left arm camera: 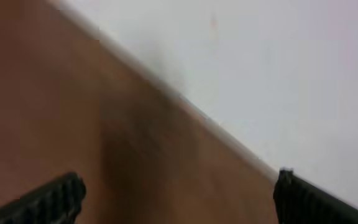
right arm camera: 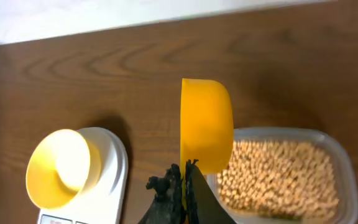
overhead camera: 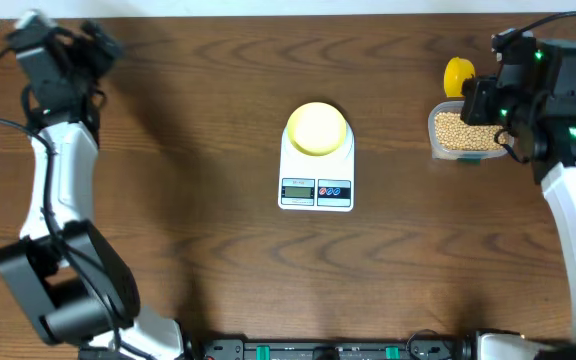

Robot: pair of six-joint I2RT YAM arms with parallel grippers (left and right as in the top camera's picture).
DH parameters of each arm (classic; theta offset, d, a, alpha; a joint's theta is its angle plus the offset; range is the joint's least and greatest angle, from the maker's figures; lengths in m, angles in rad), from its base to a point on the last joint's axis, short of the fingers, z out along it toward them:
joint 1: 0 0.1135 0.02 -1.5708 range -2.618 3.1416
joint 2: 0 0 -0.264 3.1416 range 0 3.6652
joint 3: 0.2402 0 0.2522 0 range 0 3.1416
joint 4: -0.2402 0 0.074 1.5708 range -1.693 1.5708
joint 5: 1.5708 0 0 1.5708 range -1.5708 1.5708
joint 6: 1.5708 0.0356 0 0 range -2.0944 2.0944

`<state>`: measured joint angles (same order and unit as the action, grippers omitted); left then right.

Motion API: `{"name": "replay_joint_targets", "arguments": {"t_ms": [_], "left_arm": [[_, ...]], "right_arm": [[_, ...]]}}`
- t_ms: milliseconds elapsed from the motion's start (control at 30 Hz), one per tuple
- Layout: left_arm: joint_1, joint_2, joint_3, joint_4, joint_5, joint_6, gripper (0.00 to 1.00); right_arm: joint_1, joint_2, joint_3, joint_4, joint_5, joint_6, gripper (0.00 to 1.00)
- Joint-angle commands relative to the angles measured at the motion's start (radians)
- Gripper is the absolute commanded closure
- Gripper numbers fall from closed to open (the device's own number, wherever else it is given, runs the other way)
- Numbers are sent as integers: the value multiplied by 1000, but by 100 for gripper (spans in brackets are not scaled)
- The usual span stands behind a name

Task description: Scoop item into bowl and weigh 50g on scale

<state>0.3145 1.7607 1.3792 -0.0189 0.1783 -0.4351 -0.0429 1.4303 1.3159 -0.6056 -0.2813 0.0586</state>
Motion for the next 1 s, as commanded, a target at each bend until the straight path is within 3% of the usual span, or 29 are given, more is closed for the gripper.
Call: {"name": "replay_joint_targets", "arguments": {"t_ms": [0, 100, 233, 500, 633, 800, 967], "left_arm": [[-84, -99, 6, -249, 174, -27, 1], [-232, -150, 6, -473, 181, 198, 1], [-385, -196, 6, -571, 181, 347, 1], [-641, -223, -9, -780, 180, 406, 2], [-774, -223, -33, -784, 158, 483, 2], [-929, -199, -34, -764, -12, 496, 2], [-1024, -111, -34, -742, -11, 552, 3]], "right_arm": [[-4, -53, 31, -10, -35, -167, 99], [-4, -56, 31, -12, -70, -173, 99], [-4, -56, 31, -19, -96, -199, 99], [-1, -56, 31, -35, -96, -213, 99], [0, -56, 31, -35, -99, -213, 99], [0, -56, 30, -43, -116, -213, 99], [0, -56, 30, -43, -117, -213, 99]]}}
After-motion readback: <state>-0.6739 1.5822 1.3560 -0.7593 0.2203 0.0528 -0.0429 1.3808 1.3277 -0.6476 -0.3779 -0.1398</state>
